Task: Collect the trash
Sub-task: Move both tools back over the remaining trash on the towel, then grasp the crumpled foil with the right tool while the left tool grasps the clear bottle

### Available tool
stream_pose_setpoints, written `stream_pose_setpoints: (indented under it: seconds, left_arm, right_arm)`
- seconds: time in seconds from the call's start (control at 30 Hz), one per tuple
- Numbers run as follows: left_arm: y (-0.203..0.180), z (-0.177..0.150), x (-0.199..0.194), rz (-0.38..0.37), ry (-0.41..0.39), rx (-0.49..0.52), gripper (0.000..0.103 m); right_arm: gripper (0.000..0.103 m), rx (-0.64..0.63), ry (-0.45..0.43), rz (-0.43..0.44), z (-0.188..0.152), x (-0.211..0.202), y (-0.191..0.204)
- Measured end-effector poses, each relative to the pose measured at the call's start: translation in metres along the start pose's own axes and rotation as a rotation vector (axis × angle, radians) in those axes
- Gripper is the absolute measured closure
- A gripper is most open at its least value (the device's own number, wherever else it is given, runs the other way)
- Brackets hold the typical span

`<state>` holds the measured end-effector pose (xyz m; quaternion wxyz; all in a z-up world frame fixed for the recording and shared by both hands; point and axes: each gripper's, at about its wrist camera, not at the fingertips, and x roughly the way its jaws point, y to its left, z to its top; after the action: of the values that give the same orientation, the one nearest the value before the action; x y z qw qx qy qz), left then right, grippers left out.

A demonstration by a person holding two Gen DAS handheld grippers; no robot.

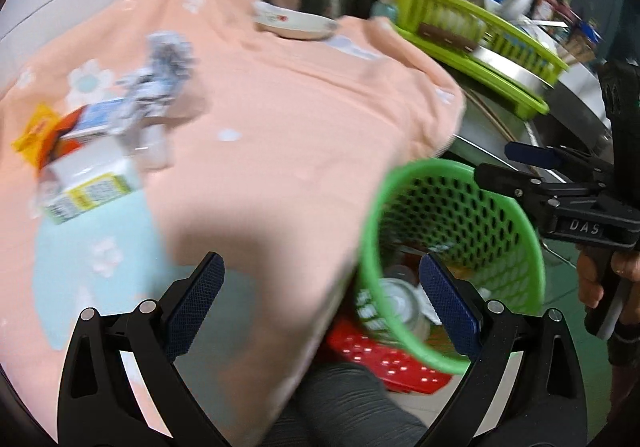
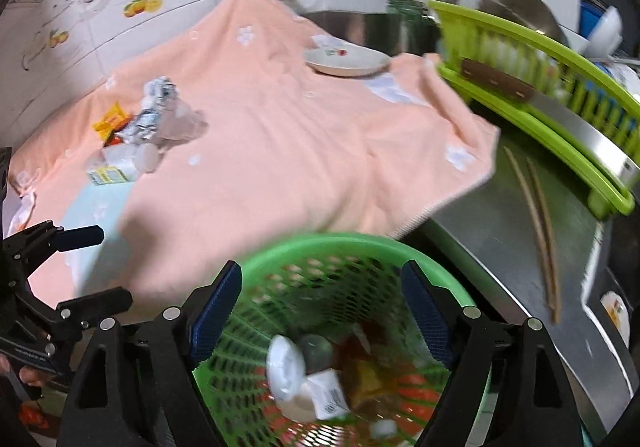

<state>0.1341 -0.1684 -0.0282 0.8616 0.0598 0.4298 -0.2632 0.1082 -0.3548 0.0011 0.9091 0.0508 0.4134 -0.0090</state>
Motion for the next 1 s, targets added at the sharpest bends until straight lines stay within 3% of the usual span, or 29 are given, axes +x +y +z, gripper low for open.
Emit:
stream_pose_setpoints:
  seconds: [0.23, 0.5, 0.67, 1.0]
  left_arm:
    - [0.068, -0.010, -0.019, 0.088, -0.013, -0.094, 0.007]
    - [0.119, -0.019, -0.030, 0.158, -0.027, -0.123, 0.007]
    - [0.139, -0.016, -0.036, 0.209, -0.040, -0.073, 0.007]
    - [0.168, 0.006, -0.036, 0.237, -0.055, 0.011, 0.007]
  right_arm:
    - [0.024, -0.039, 0.009, 0.120, 0.043, 0.028, 0.051]
    - [0.024, -0.049, 0.023, 0.264, 0.105, 0.068, 0.115]
    - [0.025, -0.085, 0.013, 0.277, 0.137, 0.093, 0.153]
    - [0.035, -0.055, 0.034, 0.258, 0.173, 0.138, 0.176]
